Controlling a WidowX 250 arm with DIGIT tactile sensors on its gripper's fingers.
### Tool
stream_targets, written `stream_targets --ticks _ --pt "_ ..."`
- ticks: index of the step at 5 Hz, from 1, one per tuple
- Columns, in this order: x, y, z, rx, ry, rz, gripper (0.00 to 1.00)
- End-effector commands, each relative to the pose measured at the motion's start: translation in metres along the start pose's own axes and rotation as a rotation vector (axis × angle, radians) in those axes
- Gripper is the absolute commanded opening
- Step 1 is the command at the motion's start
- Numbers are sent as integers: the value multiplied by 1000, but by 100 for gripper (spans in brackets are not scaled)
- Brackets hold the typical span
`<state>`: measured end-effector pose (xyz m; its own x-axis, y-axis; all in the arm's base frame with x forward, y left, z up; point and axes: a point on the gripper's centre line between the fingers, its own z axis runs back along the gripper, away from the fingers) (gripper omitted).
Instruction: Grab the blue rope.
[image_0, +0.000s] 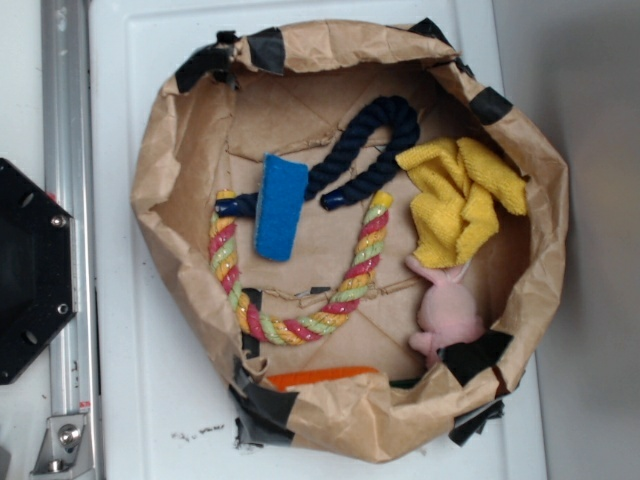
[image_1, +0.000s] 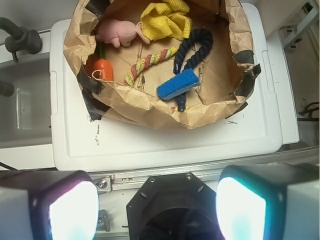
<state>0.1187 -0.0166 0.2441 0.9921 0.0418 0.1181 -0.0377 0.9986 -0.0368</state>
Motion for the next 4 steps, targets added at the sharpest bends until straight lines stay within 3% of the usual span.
stream_targets --ticks 1,2,3,4 --pt "0 0 0 0 0 0 100" --pt "42 24 -50 -7 -8 -53 100" --pt "90 39 -98 28 -64 -141 100" --pt "115 39 -135 61 -48 -184 100"
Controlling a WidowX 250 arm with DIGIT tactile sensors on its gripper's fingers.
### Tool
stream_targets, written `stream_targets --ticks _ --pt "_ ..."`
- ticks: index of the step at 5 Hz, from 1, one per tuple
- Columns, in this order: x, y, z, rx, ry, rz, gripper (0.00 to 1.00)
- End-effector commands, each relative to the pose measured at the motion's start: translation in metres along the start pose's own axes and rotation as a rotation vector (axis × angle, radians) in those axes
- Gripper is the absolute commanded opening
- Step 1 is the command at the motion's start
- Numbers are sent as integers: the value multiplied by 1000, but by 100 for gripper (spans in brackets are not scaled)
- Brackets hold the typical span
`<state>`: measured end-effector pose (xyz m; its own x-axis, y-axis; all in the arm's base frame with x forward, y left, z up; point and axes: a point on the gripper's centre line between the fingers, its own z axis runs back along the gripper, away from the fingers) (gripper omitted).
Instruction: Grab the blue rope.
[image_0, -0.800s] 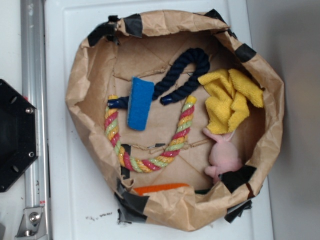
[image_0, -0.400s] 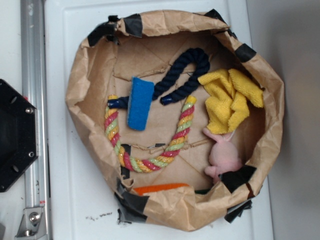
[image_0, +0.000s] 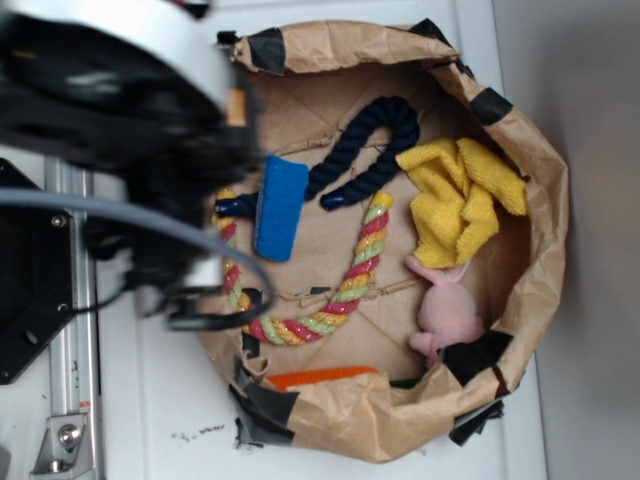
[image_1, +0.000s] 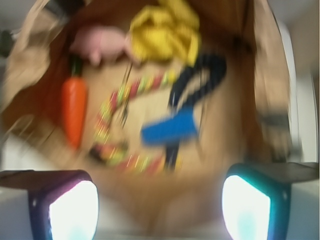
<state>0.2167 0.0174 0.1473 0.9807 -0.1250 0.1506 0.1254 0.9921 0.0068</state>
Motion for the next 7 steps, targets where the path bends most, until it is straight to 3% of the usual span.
stream_targets --ticks 1,2,4,5,6,7 --pt "42 -3 -65 64 33 -91 100" --pt "38 -3 -88 80 73 -150 100" --pt "19 27 -125 98 124 -108 100" --pt "37 34 -143 152 123 -174 100" --pt "50 46 -159 77 133 -90 100" --pt "45 55 -164 71 119 51 0"
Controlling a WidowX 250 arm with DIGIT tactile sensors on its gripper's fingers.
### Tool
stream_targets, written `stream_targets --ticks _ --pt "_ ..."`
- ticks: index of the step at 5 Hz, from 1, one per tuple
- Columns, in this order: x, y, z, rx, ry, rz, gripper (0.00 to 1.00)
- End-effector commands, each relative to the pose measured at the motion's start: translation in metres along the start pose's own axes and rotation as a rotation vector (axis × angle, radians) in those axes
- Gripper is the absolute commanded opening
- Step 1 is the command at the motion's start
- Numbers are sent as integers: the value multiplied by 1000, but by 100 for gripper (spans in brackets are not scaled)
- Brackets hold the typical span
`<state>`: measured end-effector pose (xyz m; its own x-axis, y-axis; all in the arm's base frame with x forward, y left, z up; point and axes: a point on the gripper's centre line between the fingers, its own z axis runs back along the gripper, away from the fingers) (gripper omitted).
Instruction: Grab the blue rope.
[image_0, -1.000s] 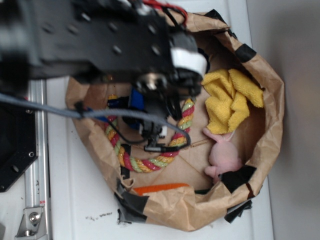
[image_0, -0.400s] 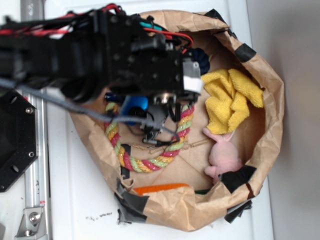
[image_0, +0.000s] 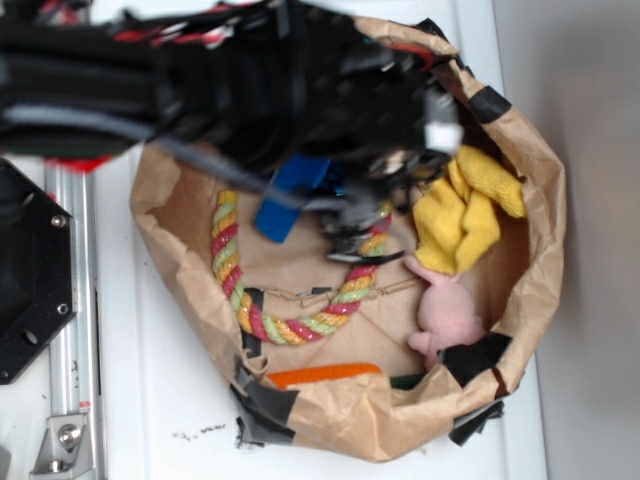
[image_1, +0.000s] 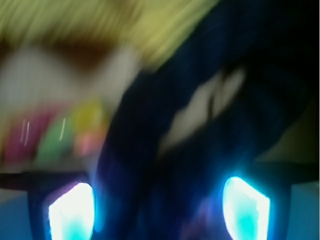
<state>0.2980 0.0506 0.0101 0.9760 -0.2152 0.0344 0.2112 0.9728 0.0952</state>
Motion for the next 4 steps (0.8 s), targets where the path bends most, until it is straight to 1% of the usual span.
stream_targets --ticks 1,2,3,4 --pt "-15 8 -12 9 27 215 0" --pt "-22 4 2 2 57 318 0" --pt "-22 -15 48 -19 11 301 0" --pt "-3 -56 97 -18 -79 217 0"
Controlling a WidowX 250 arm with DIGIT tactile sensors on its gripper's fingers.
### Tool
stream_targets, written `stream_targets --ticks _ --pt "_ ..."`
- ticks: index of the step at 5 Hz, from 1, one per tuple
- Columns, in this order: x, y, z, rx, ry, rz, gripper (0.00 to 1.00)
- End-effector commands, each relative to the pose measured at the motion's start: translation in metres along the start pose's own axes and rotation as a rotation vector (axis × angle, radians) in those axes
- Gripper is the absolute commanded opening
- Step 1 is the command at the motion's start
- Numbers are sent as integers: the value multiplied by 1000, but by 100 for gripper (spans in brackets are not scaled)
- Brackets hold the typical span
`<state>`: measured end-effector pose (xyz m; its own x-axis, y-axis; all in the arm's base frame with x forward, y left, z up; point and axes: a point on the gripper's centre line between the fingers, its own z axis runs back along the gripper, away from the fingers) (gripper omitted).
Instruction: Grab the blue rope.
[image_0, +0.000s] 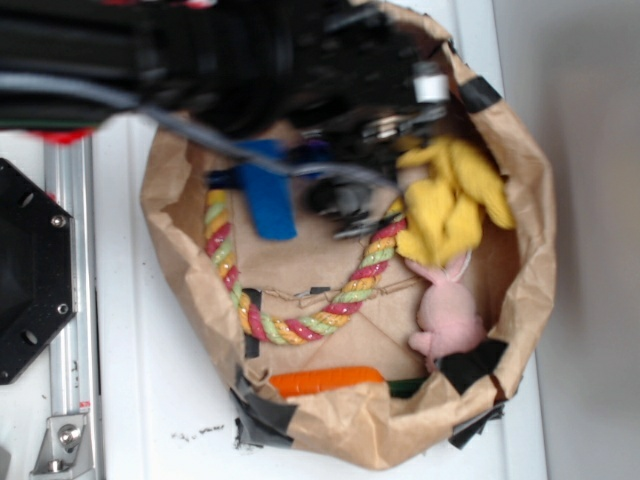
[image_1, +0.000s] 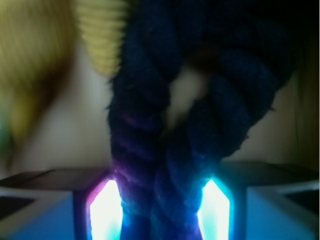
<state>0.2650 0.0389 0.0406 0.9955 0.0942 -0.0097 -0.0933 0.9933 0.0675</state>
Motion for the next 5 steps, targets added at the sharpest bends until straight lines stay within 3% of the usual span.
stream_targets --ticks 1,2,4,5 --pt "2 -76 110 -11 -222 -144 0" --pt "-3 -78 129 2 -272 -147 0" --pt "-15 -50 135 4 -266 -107 0" --pt "-44 -11 128 -14 -275 -3 0"
